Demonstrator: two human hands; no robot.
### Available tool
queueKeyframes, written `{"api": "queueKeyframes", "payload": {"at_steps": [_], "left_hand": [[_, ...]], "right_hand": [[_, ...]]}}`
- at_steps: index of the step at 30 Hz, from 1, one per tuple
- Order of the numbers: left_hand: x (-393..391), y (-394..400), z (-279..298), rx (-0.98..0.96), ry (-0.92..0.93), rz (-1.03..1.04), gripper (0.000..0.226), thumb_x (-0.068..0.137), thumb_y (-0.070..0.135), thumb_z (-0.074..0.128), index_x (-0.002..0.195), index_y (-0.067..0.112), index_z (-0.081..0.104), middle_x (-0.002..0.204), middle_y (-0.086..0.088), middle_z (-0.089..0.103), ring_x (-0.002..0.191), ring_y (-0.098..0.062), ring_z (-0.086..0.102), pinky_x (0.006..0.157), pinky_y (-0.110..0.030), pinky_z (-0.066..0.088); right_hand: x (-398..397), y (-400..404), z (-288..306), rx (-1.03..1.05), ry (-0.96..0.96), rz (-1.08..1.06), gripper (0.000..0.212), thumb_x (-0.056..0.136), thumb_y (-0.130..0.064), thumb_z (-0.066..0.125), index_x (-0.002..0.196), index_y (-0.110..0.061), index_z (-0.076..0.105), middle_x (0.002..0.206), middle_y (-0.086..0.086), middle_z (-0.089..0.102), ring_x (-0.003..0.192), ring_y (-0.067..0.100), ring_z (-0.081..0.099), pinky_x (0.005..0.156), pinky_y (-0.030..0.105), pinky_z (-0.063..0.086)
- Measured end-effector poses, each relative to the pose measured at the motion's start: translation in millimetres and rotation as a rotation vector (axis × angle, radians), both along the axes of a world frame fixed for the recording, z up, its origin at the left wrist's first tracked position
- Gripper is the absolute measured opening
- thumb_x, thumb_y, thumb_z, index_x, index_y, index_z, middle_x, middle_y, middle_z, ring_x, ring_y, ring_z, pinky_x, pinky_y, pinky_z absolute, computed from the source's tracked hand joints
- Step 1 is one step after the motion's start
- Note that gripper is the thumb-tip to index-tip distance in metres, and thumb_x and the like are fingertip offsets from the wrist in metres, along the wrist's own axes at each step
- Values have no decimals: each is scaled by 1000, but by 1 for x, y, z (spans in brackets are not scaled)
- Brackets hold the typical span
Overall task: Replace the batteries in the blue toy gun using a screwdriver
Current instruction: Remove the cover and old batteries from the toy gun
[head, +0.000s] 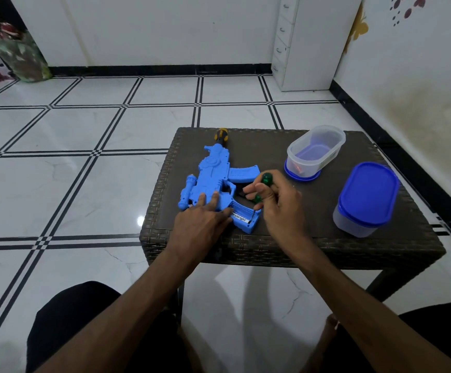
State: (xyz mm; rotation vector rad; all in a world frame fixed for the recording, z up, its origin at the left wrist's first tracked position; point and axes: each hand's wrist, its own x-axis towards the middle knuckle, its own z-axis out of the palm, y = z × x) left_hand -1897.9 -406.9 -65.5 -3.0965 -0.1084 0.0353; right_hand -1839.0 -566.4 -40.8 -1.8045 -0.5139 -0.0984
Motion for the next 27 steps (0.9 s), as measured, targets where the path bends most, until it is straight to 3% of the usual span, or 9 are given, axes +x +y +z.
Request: {"api": "queueKeyframes", "payload": {"at_steps": [5, 9, 16, 27], "left_hand": [[-1, 1, 0, -15, 3, 5, 41, 102, 51, 28, 141, 44, 41, 161, 1, 20, 147, -27, 25, 91, -44, 50], [-1, 0, 1, -4, -17, 3, 40, 102, 52, 28, 139, 44, 42, 161, 1, 22, 145, -25, 28, 86, -41, 52], [-3, 0, 2, -21, -22, -1, 42, 102, 51, 28, 141, 43, 42, 161, 1, 22, 147, -26, 25, 90, -42, 50], [-2, 0, 1, -19, -27, 2, 41, 102, 51, 27, 139, 42, 43, 161, 0, 22, 145, -26, 27, 87, -41, 51]], "right_hand": [[4, 4, 6, 51, 0, -18, 15, 102, -28, 50, 89, -25, 55, 84, -4, 74, 74, 14, 72, 66, 40, 61], [0, 7, 7, 3, -42, -57, 15, 102, -28, 48, 93, -20, 56, 80, -8, 72, 75, 5, 70, 65, 33, 59], [0, 7, 10, -119, 28, -43, 19, 104, -29, 45, 98, -13, 55, 79, -3, 72, 68, 7, 70, 69, 45, 60], [-2, 7, 15, -276, -60, -3, 12, 102, -29, 48, 99, -19, 54, 78, -5, 69, 69, 9, 68, 67, 42, 59]]}}
